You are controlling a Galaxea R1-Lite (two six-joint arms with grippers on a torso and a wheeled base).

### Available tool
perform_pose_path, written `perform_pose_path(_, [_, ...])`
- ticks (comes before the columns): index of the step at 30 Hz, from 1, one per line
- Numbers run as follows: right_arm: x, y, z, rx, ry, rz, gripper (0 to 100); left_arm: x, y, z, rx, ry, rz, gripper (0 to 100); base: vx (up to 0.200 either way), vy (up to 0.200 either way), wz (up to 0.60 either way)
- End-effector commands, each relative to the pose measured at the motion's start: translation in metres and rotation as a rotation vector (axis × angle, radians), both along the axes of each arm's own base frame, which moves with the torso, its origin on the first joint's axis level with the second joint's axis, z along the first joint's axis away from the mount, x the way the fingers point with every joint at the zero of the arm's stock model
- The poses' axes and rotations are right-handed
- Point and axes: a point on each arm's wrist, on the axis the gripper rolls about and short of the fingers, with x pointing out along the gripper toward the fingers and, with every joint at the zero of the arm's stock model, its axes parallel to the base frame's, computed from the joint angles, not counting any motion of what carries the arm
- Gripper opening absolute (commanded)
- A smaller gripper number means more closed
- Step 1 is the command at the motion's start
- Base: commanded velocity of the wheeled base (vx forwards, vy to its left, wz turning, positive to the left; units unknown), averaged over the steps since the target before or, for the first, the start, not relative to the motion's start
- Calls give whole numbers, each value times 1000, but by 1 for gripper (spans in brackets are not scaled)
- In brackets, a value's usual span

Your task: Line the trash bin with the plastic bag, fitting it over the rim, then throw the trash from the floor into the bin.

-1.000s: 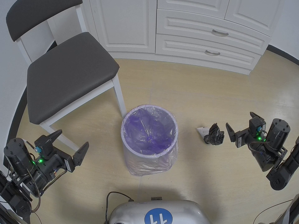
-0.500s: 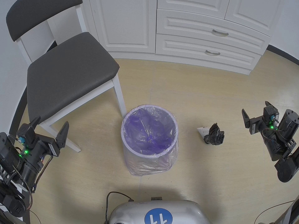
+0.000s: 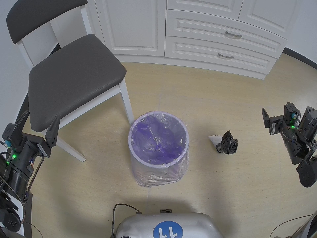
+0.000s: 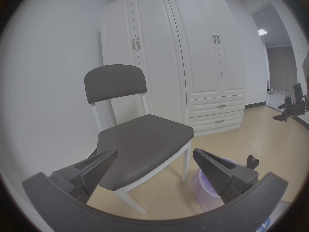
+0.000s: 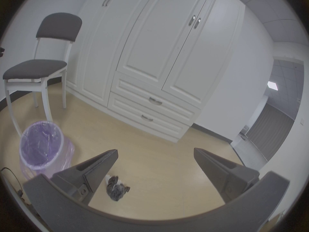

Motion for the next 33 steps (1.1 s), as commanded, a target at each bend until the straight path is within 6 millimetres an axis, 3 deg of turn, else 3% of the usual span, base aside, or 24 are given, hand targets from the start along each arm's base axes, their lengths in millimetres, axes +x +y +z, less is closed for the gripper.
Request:
perform_pose_path(1, [-13,-2,19,87,101,-9,100,-5,2,13,-18,-68,5,100,0,0,0])
perform_pose_path(5, [-3,6,27,298,333,50,100,-8,3,15,-9,-81,10,100,0,0,0])
perform_pose_path(8, [1,6,28,357,378,92,100,-8,4,14,-8,-77,11,100,0,0,0])
perform_pose_path(14, [27,-7,6,460,510,150,100,-9,3,6,5,-39,2,100,0,0,0])
perform_pose_path(20, [75,-30,-48,513,514,123,100,-8,3,8,3,-50,2,100,0,0,0])
perform_pose_path(21, [75,-30,-48,513,514,123,100,-8,3,8,3,-48,2,100,0,0,0])
perform_pose_path(25, [109,-39,-99,526,478,134,100,-7,3,7,5,-45,1,100,0,0,0])
perform_pose_path(28, [123,-39,-124,523,451,141,100,-6,2,8,4,-47,1,100,0,0,0])
perform_pose_path(33, [135,-34,-150,518,448,146,100,-7,3,7,7,-44,1,100,0,0,0])
